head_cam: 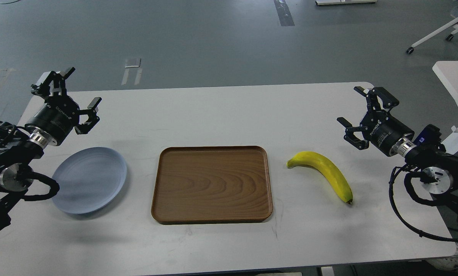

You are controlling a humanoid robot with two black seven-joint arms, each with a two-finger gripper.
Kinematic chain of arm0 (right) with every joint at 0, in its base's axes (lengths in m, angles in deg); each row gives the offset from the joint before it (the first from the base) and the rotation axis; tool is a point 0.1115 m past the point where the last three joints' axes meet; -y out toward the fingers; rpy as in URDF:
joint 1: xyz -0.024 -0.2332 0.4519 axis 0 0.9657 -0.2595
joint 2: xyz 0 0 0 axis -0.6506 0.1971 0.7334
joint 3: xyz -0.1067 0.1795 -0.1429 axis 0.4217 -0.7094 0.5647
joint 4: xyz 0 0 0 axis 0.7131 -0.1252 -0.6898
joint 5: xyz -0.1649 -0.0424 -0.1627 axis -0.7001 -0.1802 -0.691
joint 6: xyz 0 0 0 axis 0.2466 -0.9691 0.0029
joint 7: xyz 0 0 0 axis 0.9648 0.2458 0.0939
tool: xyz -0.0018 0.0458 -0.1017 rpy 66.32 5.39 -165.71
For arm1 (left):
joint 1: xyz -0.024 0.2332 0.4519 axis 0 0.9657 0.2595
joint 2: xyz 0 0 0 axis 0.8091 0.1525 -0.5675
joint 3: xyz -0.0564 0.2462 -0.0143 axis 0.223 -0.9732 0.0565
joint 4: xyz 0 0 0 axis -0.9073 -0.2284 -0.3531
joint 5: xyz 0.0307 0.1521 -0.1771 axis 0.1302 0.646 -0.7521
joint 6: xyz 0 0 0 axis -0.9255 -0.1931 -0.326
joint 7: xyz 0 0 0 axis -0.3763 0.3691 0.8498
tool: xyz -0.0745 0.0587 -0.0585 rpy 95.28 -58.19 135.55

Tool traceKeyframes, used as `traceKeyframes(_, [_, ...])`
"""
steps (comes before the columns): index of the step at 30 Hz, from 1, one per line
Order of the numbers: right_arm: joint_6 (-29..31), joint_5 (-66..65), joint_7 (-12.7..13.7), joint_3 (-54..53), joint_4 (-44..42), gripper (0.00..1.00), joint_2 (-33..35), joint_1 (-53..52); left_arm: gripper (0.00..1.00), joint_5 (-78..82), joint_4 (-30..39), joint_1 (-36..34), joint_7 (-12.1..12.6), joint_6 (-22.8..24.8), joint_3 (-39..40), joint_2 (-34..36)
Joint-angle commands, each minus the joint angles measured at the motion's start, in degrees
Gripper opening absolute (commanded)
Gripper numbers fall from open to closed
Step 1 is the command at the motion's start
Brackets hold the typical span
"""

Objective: Place banana on plate with both arms
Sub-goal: 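Lower the left gripper toward the rim of the light blue plate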

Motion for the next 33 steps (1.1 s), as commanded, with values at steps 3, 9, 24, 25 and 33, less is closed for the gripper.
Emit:
traceKeyframes(3, [0.00, 0.04, -0.02, -0.14, -0.10, 1.00, 0.16, 0.15, 1.00, 0.25, 0.01, 0.00, 0.00, 0.00, -0.01, 0.23])
traceKeyframes(9, [0.00, -0.13, -0.02, -0.14, -0.63, 1.00, 0.16, -0.11, 1.00, 0.60, -2.88, -1.05, 0.00, 0.00, 0.08, 0.58])
traceKeyframes(24, [0.00, -0.49, -0.02, 0.21, -1.06, 1.00, 0.25, -0.29, 1.00, 40.11, 12.53, -7.73, 0.00, 0.00, 0.17, 16.29])
traceKeyframes(25, [0.00, -0.49, -0.02, 0.21, -1.07, 1.00, 0.25, -0.20, 1.00, 41.98, 14.31, -7.74, 0.00, 0.00, 0.17, 17.36])
traceKeyframes(33, [0.00, -0.84, -0.02, 0.48, -0.98, 1.00, 0.60, 0.07, 1.00, 77.91, 26.90, -7.21, 0.00, 0.00, -0.97, 23.52])
